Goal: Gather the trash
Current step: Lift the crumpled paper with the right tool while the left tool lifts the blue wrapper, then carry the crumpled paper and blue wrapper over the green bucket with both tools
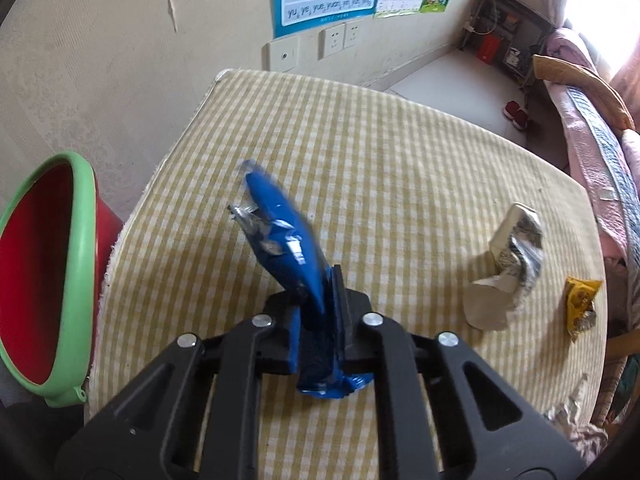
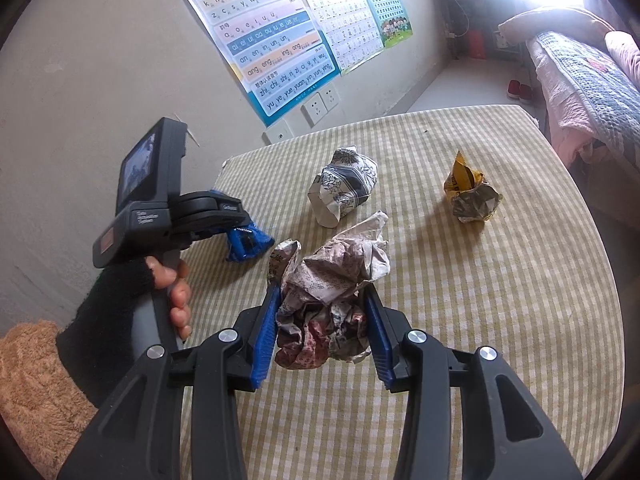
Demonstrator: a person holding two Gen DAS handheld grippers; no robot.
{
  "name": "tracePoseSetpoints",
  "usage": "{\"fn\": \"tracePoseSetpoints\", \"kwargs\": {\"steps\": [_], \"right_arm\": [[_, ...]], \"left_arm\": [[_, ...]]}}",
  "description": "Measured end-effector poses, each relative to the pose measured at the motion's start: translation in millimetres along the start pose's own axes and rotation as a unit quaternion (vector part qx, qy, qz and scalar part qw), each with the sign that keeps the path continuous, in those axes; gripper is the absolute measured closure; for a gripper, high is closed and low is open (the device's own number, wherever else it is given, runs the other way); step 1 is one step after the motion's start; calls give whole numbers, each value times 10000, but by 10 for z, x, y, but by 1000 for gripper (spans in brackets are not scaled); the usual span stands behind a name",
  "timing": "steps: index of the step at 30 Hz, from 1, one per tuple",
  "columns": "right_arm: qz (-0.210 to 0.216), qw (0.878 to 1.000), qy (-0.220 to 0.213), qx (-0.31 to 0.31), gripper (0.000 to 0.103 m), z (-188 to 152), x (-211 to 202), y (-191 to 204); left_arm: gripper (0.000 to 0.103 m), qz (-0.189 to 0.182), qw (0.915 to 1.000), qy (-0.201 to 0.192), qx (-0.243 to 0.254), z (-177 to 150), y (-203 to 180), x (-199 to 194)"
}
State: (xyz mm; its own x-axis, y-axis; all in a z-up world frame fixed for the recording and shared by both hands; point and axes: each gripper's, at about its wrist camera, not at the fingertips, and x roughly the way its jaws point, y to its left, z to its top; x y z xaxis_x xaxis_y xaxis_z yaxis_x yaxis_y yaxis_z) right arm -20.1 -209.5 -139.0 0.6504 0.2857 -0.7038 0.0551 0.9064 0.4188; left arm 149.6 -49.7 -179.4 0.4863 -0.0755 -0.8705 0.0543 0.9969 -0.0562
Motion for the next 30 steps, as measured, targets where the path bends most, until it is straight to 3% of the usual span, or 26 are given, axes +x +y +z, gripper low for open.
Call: {"fn": "tracePoseSetpoints", "kwargs": {"steps": [15,30], "right_arm": [[-88,9998,68,-183,63,-29,19,152],[-120,9987,239,-432,62,-73,39,405]], "left_arm": [[94,-393,9933,-749,789,-426,-17,-924],[94,-485,9930,-721,802,-640,223,-1013]]}}
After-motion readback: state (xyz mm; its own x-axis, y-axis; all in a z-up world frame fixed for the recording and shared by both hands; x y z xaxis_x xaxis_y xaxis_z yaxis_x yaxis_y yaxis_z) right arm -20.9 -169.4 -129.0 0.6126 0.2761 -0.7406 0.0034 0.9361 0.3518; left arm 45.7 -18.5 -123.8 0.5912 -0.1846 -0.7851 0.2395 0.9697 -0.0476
